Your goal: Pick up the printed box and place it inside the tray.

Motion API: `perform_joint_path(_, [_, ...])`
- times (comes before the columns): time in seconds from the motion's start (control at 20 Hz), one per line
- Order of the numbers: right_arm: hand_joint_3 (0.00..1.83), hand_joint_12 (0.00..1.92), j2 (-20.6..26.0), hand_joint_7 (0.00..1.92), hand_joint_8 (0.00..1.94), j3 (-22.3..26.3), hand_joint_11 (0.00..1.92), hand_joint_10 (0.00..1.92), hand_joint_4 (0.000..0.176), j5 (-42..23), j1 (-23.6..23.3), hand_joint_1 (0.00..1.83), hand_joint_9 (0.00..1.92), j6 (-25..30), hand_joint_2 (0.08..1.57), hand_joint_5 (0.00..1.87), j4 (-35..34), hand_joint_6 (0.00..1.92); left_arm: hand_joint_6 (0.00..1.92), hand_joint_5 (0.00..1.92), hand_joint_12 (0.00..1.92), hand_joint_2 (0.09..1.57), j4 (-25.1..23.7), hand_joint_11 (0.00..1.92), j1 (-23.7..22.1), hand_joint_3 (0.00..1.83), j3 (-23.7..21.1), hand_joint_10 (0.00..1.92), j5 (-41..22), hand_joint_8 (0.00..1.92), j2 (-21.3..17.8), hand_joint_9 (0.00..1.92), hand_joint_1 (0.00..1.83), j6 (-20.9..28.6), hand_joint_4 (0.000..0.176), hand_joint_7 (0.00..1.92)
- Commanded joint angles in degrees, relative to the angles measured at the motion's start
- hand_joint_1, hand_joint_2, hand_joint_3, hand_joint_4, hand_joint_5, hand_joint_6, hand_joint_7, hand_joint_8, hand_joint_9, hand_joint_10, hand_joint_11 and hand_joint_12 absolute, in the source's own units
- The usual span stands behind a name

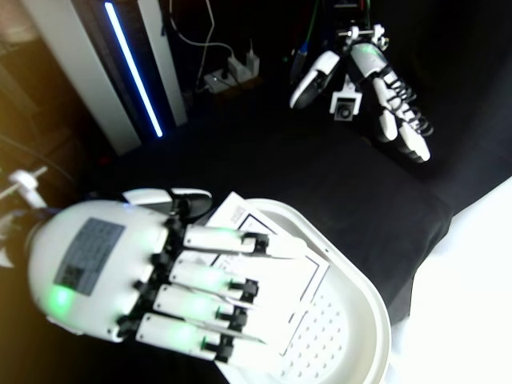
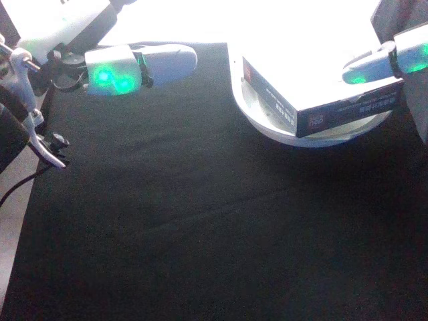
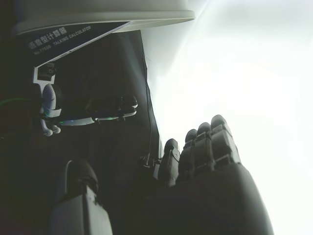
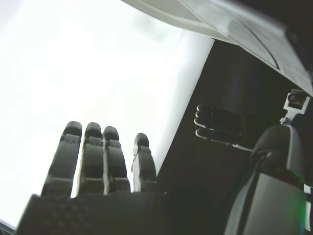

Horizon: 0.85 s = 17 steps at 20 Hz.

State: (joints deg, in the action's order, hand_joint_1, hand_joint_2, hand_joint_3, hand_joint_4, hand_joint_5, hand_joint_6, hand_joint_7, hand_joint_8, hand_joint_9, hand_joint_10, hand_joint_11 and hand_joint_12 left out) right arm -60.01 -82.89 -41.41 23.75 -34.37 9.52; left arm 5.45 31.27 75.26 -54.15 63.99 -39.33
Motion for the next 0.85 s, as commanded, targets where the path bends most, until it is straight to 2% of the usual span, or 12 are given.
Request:
perform_joint_path(0.0, [0.00, 0.00, 1.09, 0.00, 0.00, 0.38, 0.00, 0.00, 0.176, -8.71, -0.31, 0.55, 0.00, 0.50, 0.59, 0.00, -1.88, 0.00, 0.00, 0.03, 0.00, 0.98, 0.60, 0.00, -0.06, 0.00, -0.24, 0.00, -7.96, 0.00, -0.90, 0.00, 0.38, 0.54, 0.163, 0.00])
perform_joint_path(0.05, [0.01, 0.00, 1.60, 0.00, 0.00, 1.07, 0.00, 0.00, 0.176, -9.60, -0.25, 0.61, 0.00, 0.50, 0.62, 0.00, -1.88, 0.00, 0.00, 0.01, 0.00, 0.97, 0.59, 0.00, 0.08, 0.00, -0.46, 0.00, -8.54, 0.00, -1.11, 0.00, 0.37, 0.53, 0.175, 0.00])
perform_joint_path(0.15, [0.00, 0.00, 2.29, 0.00, 0.00, 2.29, 0.00, 0.00, 0.176, -11.78, -0.23, 0.61, 0.00, 0.50, 0.58, 0.00, -1.88, 0.00, 0.00, 0.00, 0.00, 0.96, 0.55, 0.00, 0.29, 0.00, -1.08, 0.00, -9.50, 0.00, -1.76, 0.00, 0.39, 0.26, 0.176, 0.00])
perform_joint_path(0.4, [0.00, 0.00, 3.73, 0.00, 0.00, 4.78, 0.00, 0.00, 0.176, -16.79, -0.24, 0.62, 0.00, 0.50, 0.55, 0.00, -1.89, 0.00, 0.00, 0.00, 0.00, 0.92, 0.88, 0.00, 0.28, 0.00, -4.47, 0.00, -12.34, 0.00, -4.83, 0.00, 0.40, -4.58, 0.176, 0.00])
perform_joint_path(0.45, [0.00, 0.00, 4.23, 0.00, 0.00, 5.54, 0.00, 0.00, 0.176, -17.96, -0.23, 0.62, 0.00, 0.50, 0.53, 0.00, -1.89, 0.00, 0.00, 0.00, 0.00, 0.91, 0.88, 0.00, 0.28, 0.00, -5.01, 0.00, -13.01, 0.00, -5.37, 0.00, 0.37, -4.92, 0.154, 0.00])
perform_joint_path(0.55, [0.00, 0.02, 5.05, 0.00, 0.00, 6.83, 0.03, 0.00, 0.176, -20.41, 0.22, 0.60, 0.00, 0.50, 0.55, 0.00, -1.88, 0.00, 0.00, 0.00, 0.00, 0.81, 0.87, 0.00, 0.29, 0.00, -5.96, 0.00, -14.42, 0.00, -6.13, 0.00, 0.41, -6.02, 0.174, 0.00])
perform_joint_path(0.8, [0.04, 0.00, 7.08, 0.00, 0.00, 9.95, 0.00, 0.00, 0.176, -26.28, 1.69, 0.69, 0.00, 0.50, 0.67, 0.00, -1.88, 0.00, 0.00, 0.00, 0.00, 0.76, 0.84, 0.00, 1.61, 0.00, -8.97, 0.00, -18.76, 0.00, -8.45, 0.00, 0.51, -7.65, 0.176, 0.00])
